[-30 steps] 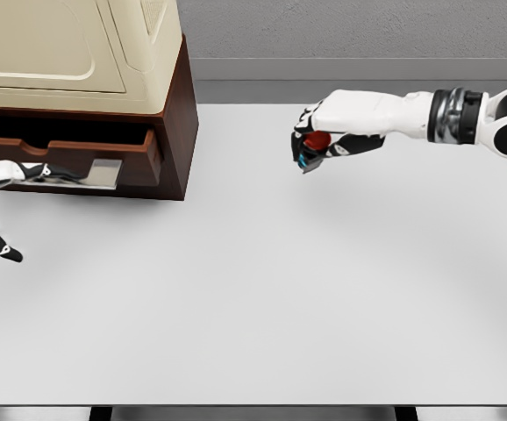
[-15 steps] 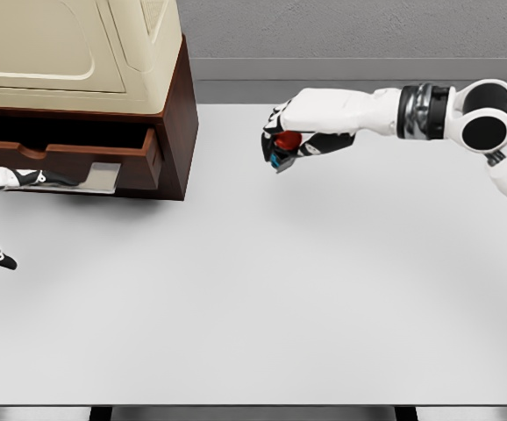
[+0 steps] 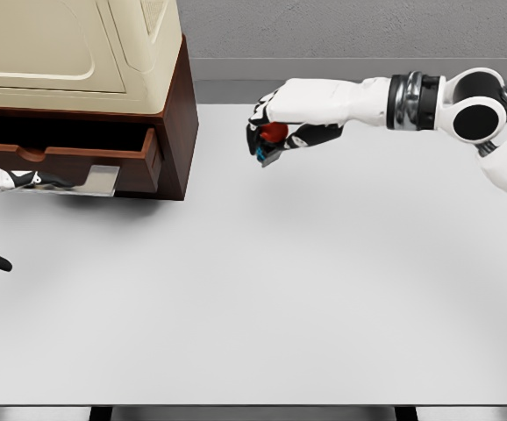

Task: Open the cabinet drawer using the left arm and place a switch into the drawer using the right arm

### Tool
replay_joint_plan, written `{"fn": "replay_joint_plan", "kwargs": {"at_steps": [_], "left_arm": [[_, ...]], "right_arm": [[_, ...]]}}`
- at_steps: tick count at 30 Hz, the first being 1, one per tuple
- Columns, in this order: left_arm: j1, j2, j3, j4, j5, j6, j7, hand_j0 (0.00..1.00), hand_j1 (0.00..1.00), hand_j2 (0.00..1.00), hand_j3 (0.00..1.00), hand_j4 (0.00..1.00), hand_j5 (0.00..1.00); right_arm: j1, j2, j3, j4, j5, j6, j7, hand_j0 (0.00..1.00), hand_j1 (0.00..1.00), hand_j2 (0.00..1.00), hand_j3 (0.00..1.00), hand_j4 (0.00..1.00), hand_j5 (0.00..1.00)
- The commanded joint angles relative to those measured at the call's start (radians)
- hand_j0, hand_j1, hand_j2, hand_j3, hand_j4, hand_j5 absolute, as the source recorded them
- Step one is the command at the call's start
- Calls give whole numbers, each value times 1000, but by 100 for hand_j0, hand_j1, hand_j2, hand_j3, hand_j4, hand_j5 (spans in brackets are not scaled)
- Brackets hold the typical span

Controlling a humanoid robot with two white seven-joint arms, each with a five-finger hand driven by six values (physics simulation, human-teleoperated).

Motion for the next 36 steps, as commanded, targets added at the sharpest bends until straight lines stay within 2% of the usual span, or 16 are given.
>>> {"fn": "replay_joint_plan", "kwargs": {"at_steps": [1,15,26,29,36], "left_arm": [[2,3,-11,9,-76,1,1,100,100,100,100,100,100],[15,34,-9,7,-73,-36,1,100,100,100,100,100,100],[2,32,46,7,-41,-101,1,100,100,100,100,100,100],[3,40,60,7,-4,-129,1,100,100,100,100,100,100],[2,133,72,7,89,-299,1,100,100,100,100,100,100]], "right_arm": [[0,3,-1,-1,-17,2,-1,48,48,48,48,48,48],[-26,17,0,-13,-45,2,-1,48,48,48,48,48,48],[-43,34,20,-22,-71,4,-1,48,48,48,48,48,48],[-44,38,26,-24,-71,4,-1,48,48,48,48,48,48],[-63,49,28,-37,-92,4,-1,48,48,48,48,48,48]]}}
